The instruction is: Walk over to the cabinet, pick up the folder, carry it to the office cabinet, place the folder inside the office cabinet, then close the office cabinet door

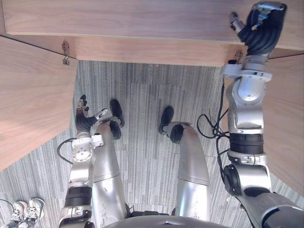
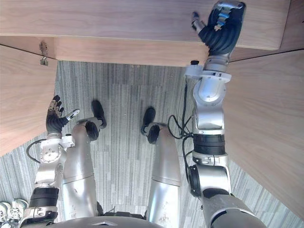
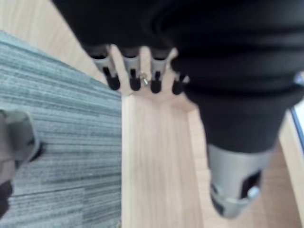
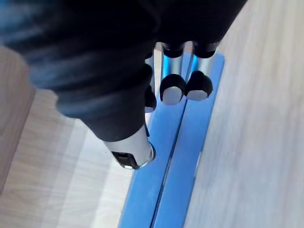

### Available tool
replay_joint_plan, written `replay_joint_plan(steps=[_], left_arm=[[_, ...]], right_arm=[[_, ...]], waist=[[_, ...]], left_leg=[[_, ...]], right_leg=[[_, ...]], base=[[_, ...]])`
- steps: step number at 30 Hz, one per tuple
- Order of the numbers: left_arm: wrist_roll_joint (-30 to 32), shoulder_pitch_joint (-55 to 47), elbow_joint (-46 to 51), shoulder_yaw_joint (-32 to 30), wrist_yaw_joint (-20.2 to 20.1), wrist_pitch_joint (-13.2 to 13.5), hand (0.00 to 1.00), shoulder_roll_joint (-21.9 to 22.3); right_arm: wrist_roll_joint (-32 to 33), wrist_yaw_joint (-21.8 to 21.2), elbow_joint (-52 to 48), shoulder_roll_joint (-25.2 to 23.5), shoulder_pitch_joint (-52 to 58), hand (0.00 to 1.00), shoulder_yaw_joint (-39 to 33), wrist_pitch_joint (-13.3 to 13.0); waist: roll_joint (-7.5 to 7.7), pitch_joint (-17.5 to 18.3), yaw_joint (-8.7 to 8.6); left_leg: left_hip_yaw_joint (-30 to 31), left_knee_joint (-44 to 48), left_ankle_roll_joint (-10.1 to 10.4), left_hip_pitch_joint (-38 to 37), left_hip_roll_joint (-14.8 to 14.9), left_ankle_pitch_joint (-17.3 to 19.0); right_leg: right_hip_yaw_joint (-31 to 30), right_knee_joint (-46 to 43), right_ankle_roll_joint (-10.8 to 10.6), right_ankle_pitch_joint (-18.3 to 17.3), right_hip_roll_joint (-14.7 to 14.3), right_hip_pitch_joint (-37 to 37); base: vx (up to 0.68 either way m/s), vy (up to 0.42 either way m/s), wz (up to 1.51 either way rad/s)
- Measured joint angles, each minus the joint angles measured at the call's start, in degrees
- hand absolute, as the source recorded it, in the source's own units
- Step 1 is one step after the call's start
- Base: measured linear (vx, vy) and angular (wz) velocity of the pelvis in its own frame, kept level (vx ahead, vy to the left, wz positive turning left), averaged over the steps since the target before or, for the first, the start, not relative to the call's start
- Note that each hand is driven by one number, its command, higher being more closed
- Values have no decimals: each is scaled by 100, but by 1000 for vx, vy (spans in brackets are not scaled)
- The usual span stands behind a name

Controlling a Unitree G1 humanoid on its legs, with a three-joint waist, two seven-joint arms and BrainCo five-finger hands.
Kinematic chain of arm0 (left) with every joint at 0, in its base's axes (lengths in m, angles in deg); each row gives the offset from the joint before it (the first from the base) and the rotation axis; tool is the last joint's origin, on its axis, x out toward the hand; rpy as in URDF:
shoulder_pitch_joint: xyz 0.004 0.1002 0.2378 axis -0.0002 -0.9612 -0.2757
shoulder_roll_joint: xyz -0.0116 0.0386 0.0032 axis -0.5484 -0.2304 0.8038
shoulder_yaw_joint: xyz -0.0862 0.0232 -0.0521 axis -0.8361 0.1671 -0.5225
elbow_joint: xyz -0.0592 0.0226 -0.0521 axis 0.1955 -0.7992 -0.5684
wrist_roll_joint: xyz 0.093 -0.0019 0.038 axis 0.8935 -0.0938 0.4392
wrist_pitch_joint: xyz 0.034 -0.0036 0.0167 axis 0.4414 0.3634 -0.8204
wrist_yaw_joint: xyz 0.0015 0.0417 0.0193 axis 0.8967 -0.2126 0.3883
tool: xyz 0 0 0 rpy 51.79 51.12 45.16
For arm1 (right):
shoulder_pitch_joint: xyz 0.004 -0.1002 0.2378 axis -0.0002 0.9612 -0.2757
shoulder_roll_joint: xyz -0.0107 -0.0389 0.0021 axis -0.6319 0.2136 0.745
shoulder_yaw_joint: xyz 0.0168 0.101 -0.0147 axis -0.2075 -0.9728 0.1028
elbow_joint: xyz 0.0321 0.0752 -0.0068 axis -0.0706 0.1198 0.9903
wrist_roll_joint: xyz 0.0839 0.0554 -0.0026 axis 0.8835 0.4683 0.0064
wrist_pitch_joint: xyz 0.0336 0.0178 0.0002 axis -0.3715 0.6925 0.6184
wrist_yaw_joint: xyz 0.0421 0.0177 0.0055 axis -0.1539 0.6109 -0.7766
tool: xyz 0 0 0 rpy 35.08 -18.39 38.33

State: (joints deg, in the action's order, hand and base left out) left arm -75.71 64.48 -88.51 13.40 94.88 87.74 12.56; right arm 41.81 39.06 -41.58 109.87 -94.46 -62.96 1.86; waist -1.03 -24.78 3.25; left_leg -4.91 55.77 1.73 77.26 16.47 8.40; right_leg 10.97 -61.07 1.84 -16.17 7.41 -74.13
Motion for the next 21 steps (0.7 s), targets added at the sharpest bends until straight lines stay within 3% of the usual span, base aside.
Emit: replay_joint_plan(steps=[13, 21], left_arm=[[-120, 0, -180, 43, 119, 74, 0, -4], [-198, 4, -179, 37, 213, 261, 0, -72]], right_arm=[[300, 30, 1561, 432, -1651, 100, 225, 77], [445, 31, 2080, 786, -2150, 100, 727, 165]], waist=[[0, 0, 116], [0, 0, 135]], left_leg=[[68, 467, -15, 610, 30, 57], [42, 437, -43, 747, 21, 22]], right_leg=[[-60, -460, -2, -46, 43, -600], [-2, -540, 28, -78, 146, -724]], base=[[-10, 5, 0], [-21, 6, 7]])
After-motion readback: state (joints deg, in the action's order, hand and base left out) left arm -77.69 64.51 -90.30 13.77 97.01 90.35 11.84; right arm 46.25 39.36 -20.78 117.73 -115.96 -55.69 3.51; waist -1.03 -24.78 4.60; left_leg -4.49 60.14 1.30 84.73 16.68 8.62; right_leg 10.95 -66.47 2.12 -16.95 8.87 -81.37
